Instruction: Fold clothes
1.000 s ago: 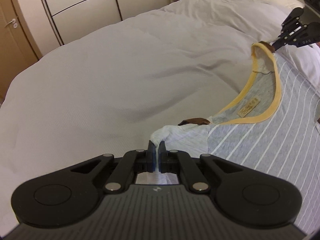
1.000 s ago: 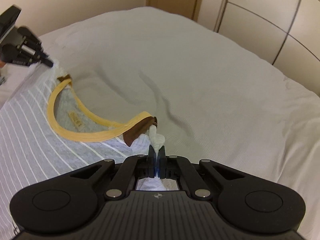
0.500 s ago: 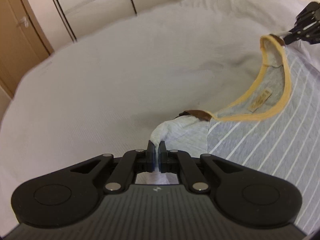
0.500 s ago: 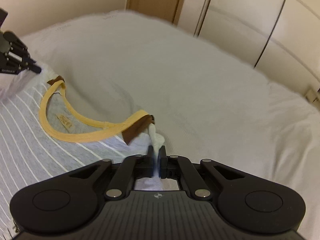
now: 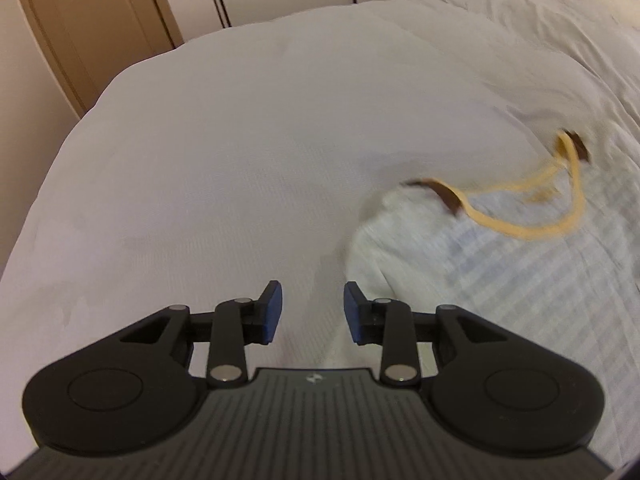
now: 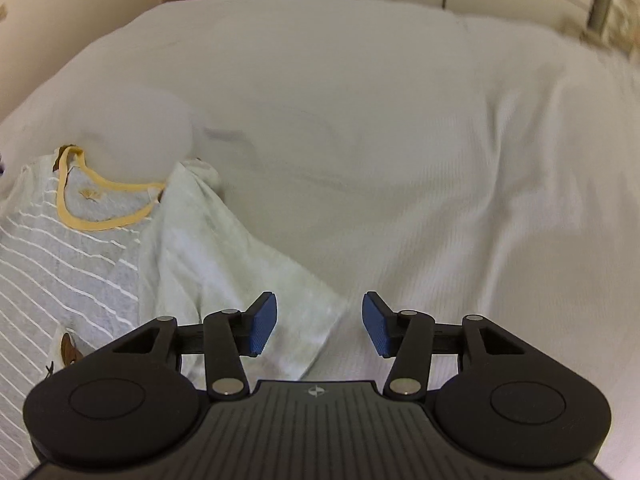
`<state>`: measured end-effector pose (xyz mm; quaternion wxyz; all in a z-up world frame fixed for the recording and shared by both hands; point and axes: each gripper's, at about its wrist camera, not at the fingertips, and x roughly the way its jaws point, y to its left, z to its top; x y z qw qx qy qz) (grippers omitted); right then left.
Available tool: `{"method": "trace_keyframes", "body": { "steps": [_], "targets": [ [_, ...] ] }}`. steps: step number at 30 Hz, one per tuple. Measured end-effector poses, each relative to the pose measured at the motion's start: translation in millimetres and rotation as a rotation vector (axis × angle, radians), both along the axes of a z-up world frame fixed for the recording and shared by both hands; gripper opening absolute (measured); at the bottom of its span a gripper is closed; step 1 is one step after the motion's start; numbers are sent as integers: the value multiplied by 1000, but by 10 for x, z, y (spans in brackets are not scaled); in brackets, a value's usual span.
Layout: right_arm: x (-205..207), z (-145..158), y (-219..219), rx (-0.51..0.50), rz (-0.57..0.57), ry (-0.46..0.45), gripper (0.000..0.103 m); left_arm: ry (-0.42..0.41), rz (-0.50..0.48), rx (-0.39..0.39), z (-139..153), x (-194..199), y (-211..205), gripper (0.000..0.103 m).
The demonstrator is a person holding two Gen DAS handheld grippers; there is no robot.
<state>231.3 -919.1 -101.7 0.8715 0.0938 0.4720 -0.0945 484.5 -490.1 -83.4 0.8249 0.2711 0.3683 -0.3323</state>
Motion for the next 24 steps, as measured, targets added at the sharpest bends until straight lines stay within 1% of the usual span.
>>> {"method": "trace_keyframes", "body": {
  "steps": [3,6,7,8,9,10,12,14,15,16,17,18,23,24],
  "targets": [
    [51,-150,-15,22,7,-13,50,28,-19,23,-7,-218,5,29],
    [162,-340,-140,52,-11,1,50,48,-40,41,-44,-452,-69,29],
    [139,-354,-162,90,-21,-7,34,54,-47,46,-54,-517,-103,29],
    [95,-306,-169,102,-30,-19,15,59,-52,47,-59,-583,-136,29],
    [51,-258,-176,115,-40,-31,0,63,-58,47,-43,-632,-150,29],
    [0,-198,-180,111,-54,-44,0,65,-67,47,-30,-683,-178,29],
    [-168,32,-172,-30,-115,-70,0,60,-83,45,0,-784,-219,29],
    [-340,178,-202,-109,-173,-87,0,64,-94,37,34,-858,-273,29],
    [-390,188,-212,-132,-184,-78,7,69,-98,33,48,-897,-299,29],
    [-439,198,-222,-155,-194,-69,27,74,-103,29,60,-939,-327,29],
    [-493,200,-228,-165,-206,-63,33,78,-108,26,72,-980,-355,29],
    [-564,163,-215,-117,-221,-68,35,85,-114,24,75,-1021,-381,29],
    [-919,-21,-153,121,-299,-94,37,135,-136,12,55,-1293,-454,30],
    [-989,-58,-141,169,-314,-98,39,147,-137,13,40,-1354,-454,31]
  ]
}}
